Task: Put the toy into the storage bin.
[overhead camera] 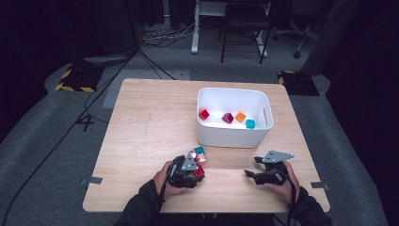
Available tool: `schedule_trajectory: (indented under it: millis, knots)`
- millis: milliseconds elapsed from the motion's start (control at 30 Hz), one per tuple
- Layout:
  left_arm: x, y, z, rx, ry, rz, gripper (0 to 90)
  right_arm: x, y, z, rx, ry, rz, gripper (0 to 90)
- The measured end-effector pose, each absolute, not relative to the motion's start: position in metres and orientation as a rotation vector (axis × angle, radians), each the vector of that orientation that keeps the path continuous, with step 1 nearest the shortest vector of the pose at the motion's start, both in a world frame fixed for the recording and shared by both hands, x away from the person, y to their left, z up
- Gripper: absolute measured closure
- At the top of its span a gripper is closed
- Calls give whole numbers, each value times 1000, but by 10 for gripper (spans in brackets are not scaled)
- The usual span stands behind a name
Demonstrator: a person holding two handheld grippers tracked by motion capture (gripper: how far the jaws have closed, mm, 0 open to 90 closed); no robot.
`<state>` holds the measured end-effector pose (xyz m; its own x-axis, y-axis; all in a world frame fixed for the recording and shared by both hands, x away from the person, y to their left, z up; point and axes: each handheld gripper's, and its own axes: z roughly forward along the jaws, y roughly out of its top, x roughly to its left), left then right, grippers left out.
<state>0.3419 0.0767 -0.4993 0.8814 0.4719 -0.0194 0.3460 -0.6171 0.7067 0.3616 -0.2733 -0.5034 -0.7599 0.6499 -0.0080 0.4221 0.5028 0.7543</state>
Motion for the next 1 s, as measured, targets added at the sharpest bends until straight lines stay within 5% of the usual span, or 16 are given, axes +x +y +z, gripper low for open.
schedule_trajectory:
  millis: [1000]
  knots:
    - [357, 149, -464, 2157, 723, 329, 590, 360, -273, -503, 873, 2476, 1121, 271]
